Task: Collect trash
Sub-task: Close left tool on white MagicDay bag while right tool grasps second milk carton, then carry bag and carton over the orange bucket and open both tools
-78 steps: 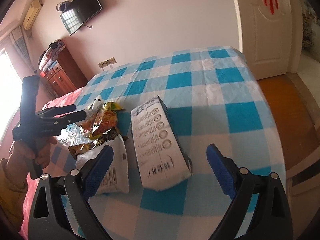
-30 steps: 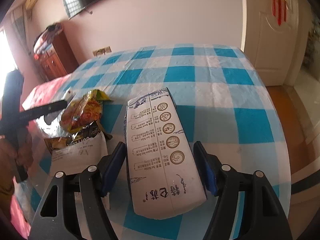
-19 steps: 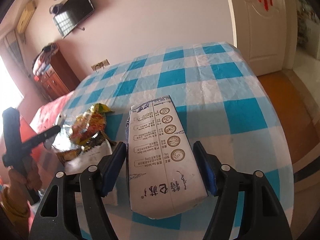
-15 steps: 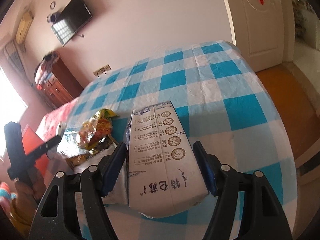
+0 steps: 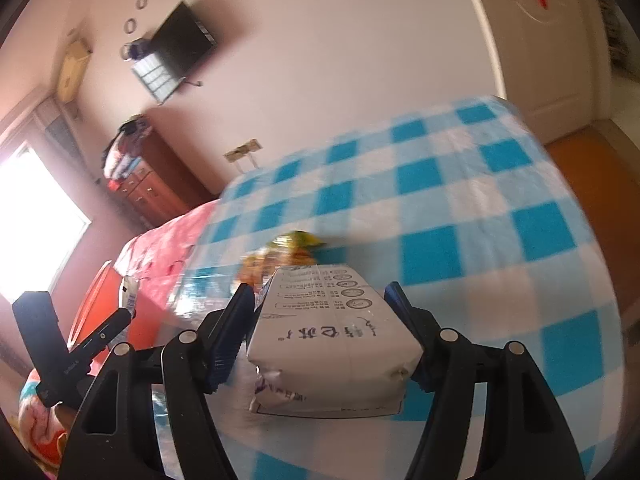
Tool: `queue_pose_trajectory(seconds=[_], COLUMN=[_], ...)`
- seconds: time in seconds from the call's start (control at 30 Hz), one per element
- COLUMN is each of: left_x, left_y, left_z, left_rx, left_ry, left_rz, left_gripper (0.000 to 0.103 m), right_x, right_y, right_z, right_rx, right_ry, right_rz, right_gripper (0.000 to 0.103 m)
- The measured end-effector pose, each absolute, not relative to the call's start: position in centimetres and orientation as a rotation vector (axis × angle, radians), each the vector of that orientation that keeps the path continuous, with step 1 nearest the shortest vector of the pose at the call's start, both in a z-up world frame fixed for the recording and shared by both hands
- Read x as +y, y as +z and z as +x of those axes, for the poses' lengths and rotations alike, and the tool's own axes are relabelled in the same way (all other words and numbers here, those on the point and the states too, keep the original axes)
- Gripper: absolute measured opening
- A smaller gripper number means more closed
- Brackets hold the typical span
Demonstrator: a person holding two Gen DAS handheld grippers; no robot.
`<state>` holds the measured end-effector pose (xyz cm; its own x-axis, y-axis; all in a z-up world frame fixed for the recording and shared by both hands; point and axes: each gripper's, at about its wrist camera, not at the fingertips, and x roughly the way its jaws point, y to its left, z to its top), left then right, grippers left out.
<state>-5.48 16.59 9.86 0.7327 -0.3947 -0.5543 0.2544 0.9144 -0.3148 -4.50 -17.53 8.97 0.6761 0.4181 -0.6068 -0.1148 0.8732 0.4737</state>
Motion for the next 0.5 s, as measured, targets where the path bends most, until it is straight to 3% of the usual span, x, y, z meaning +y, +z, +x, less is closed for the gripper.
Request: queue_pose_trajectory(seconds=[0.5], left_x=[22.9], left_y=[11.1], left_z=[-9.8], left_rx=[0.62], left_ry=[-0.27], left_rz=[-0.313], left_gripper=[0.064], right_x=[-9.1], right_y=[10.4], right_z=[-5.0], right_rx=[0.795], right_ry=[0.43], right_rz=[0.292], right_gripper=[0.067])
